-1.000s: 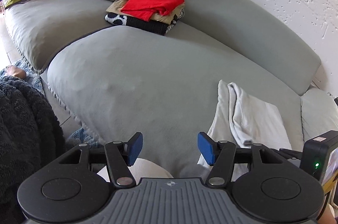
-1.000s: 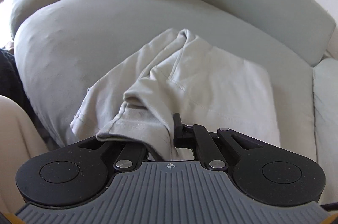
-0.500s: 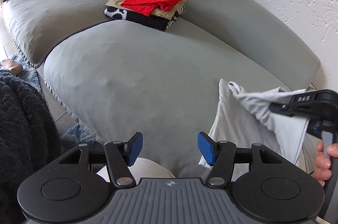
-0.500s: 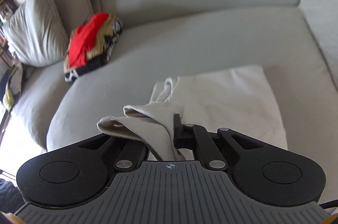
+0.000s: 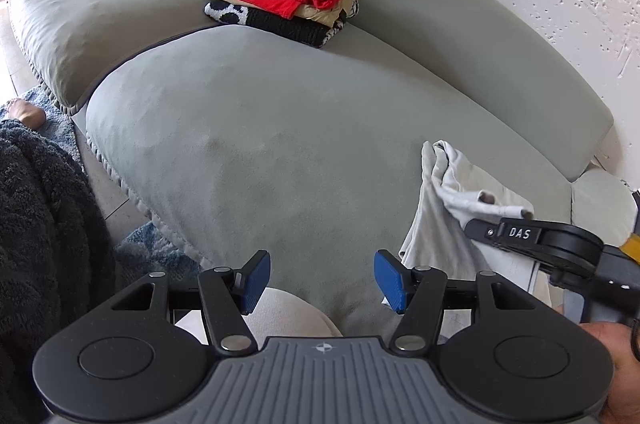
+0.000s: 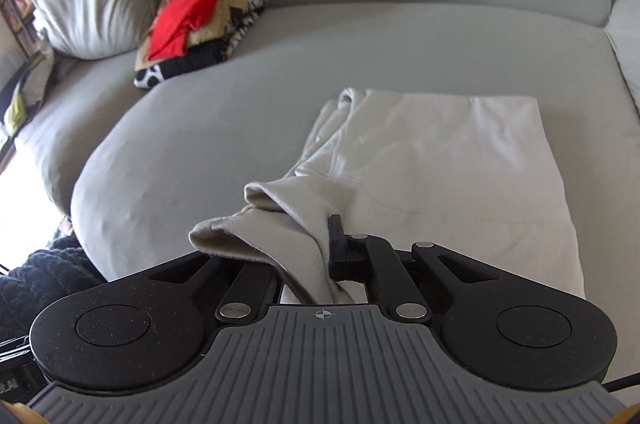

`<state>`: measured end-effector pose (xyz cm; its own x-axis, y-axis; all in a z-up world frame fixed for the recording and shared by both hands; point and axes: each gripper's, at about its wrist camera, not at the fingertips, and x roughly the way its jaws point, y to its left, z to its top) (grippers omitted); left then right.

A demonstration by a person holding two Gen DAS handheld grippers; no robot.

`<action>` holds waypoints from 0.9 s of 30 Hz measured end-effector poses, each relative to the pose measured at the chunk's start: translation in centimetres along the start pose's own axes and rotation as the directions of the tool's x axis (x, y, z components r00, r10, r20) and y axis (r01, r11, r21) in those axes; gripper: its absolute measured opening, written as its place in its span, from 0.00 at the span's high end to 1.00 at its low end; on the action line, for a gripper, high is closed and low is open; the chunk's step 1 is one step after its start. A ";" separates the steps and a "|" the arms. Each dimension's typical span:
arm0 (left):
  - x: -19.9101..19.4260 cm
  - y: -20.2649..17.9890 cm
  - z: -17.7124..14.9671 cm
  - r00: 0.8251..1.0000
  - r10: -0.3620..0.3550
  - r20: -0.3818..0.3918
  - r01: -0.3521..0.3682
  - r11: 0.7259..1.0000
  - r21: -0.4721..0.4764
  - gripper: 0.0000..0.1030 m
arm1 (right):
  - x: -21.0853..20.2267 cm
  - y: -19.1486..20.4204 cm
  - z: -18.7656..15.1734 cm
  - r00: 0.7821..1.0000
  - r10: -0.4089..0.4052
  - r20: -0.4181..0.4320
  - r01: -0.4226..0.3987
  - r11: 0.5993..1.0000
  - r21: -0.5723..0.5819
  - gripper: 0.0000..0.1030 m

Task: Fold clothes
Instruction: 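Lift the shirt edge with the right gripper, fold it over, open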

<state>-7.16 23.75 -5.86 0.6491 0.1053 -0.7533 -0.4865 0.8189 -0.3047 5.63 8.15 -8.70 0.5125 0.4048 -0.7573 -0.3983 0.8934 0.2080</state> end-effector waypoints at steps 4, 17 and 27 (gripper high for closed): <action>0.0 -0.3 -0.1 1.000 -0.002 -0.002 0.002 1.000 0.009 0.44 | -0.5 0.6 -0.1 1.000 0.006 0.010 -0.006 0.998 -0.059 0.96; 0.0 -0.2 -0.1 0.999 0.034 -0.009 -0.034 0.999 0.013 0.44 | -7.4 -4.5 -1.5 0.956 0.273 -0.106 -0.280 0.959 -0.050 0.54; 2.6 -6.1 0.2 0.998 -0.056 -0.029 0.060 0.986 0.155 0.48 | -9.4 -16.6 -2.6 0.998 -0.006 -0.061 0.020 0.971 0.238 0.76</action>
<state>-2.43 19.11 -5.84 0.6579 0.0430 -0.7519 -0.3502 0.9013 -0.2549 5.42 -11.02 -6.67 0.4676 0.3867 -0.7949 -0.1952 0.9222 0.3338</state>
